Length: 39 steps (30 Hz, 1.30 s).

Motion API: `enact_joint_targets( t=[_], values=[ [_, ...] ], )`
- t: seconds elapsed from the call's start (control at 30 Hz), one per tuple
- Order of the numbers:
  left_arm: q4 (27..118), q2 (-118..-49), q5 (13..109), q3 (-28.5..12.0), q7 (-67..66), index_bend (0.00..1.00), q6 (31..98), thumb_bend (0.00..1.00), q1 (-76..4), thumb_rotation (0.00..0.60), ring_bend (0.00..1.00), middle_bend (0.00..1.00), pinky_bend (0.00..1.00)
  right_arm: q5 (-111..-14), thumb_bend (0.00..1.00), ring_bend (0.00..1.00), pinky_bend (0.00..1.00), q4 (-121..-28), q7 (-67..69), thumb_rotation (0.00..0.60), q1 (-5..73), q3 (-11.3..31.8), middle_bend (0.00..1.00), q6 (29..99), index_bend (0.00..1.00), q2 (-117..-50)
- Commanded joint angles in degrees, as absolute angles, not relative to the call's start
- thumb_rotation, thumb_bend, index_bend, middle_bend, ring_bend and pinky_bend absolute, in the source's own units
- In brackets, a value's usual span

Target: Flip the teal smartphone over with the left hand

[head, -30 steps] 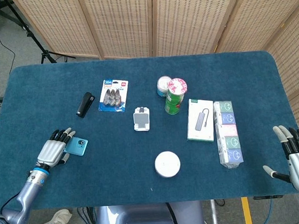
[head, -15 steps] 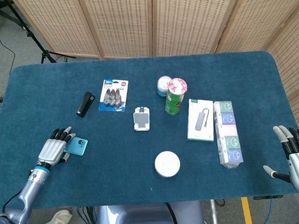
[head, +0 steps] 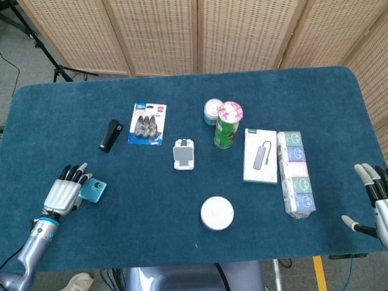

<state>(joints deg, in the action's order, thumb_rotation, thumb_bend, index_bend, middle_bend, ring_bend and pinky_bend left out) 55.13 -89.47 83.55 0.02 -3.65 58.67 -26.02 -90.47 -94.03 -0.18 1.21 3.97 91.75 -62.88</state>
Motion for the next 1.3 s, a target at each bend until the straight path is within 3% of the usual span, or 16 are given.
enact_joint_targets(
  t=[0.03, 0.27, 0.37, 0.5, 0.7, 1.07, 1.3],
  values=[
    [57.0, -87.8, 84.0, 0.7, -7.5, 0.56, 58.1, 1.00, -26.4, 0.600, 0.00, 0.00, 0.00, -90.5, 0.00, 0.00, 0.00, -94.0, -0.2, 0.600, 1.2, 3.9, 0.00, 91.7, 0.00, -62.9],
    [61.5, -84.8, 84.3, 2.0, -18.6, 0.56, 56.6, 1.00, -27.3, 0.600, 0.00, 0.00, 0.00, -90.4, 0.00, 0.00, 0.00, -94.1, -0.2, 0.600, 1.2, 3.9, 0.00, 91.6, 0.00, -62.8],
    [62.4, -84.4, 83.9, 1.7, -19.6, 0.44, 56.8, 0.96, -27.3, 0.600, 0.00, 0.00, 0.00, -90.4, 0.00, 0.00, 0.00, -94.1, -0.3, 0.600, 1.3, 3.9, 0.00, 91.5, 0.00, -62.8],
    [62.0, -85.0, 83.1, 0.8, -19.3, 0.18, 57.0, 0.85, -27.6, 0.600, 0.00, 0.00, 0.00, -90.4, 0.00, 0.00, 0.00, -94.2, -0.3, 0.600, 1.3, 3.8, 0.00, 91.3, 0.00, -62.8],
    [60.2, -86.6, 81.8, -0.9, -19.3, 0.00, 56.7, 0.79, -28.6, 0.600, 0.00, 0.00, 0.00, -90.2, 0.00, 0.00, 0.00, -94.2, -0.4, 0.600, 1.4, 3.8, 0.00, 91.0, 0.00, -62.8],
    [59.2, -88.7, 77.0, -5.7, -23.2, 0.00, 56.0, 0.77, -31.3, 0.600, 0.00, 0.00, 0.00, -89.8, 0.00, 0.00, 0.00, -94.2, -0.4, 0.600, 1.5, 3.9, 0.00, 90.6, 0.00, -62.8],
    [60.6, -88.3, 77.4, -8.0, -18.7, 0.00, 61.9, 0.76, -30.6, 0.600, 0.00, 0.00, 0.00, -89.6, 0.00, 0.00, 0.00, -94.3, -0.1, 0.600, 1.5, 4.0, 0.00, 90.5, 0.00, -62.6]
  ],
)
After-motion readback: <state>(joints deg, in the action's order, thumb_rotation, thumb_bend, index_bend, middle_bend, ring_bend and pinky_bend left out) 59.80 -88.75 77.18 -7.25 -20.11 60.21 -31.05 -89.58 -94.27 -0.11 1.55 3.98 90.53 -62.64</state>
